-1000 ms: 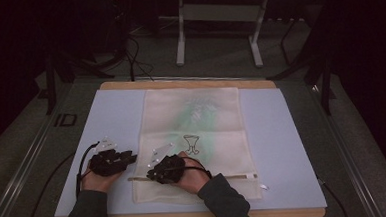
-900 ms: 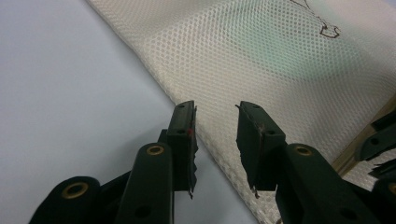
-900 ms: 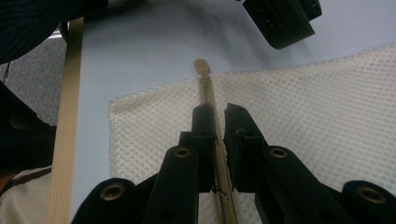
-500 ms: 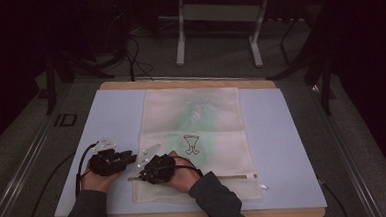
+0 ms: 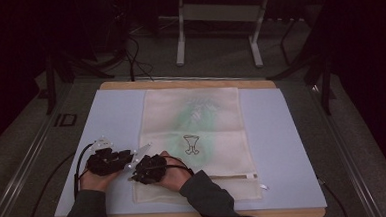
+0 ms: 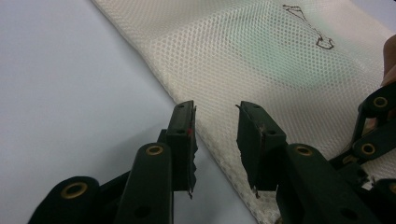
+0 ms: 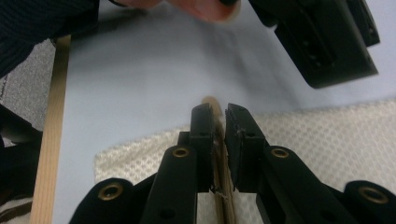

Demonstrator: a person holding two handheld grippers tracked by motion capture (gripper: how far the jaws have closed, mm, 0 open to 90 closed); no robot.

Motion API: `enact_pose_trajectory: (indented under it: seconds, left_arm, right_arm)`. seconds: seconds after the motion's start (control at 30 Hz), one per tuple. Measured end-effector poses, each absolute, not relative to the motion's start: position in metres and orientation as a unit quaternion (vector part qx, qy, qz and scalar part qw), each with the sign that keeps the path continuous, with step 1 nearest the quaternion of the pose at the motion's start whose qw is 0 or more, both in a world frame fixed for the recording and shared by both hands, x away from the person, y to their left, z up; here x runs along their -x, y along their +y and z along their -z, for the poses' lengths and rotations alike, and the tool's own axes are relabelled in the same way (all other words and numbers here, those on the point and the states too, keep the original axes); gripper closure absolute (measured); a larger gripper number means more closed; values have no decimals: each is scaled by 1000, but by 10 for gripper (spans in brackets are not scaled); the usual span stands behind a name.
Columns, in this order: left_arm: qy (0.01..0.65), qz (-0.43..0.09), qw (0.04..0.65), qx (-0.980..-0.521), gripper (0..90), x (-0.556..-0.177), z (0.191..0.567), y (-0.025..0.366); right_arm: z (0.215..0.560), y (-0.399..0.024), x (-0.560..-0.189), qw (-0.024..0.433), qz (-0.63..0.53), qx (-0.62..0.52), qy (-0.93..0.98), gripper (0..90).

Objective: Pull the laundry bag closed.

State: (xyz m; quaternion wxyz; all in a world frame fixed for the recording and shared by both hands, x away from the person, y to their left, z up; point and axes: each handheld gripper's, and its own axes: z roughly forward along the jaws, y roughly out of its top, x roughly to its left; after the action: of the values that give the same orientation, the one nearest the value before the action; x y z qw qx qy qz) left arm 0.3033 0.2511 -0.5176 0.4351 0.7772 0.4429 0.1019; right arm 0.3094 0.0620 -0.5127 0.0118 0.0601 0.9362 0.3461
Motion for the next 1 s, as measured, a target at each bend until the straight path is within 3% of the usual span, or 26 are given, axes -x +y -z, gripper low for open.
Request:
enact_pose_trajectory:
  seconds: [0.43,0.63,1.0]
  left_arm:
    - [447,-101,440,-772,668,-303,517,254]
    - [448,-101,441,-771,668,-303,517,254]
    - [449,-100,442,-770,668,-303,517,254]
  right_arm:
    - [522,85,-310,17,-333,-62,941,756]
    - [524,91,-309,18,-322,-61,945,806]
    - [516,80,-310,9,-357,-73,931,810]
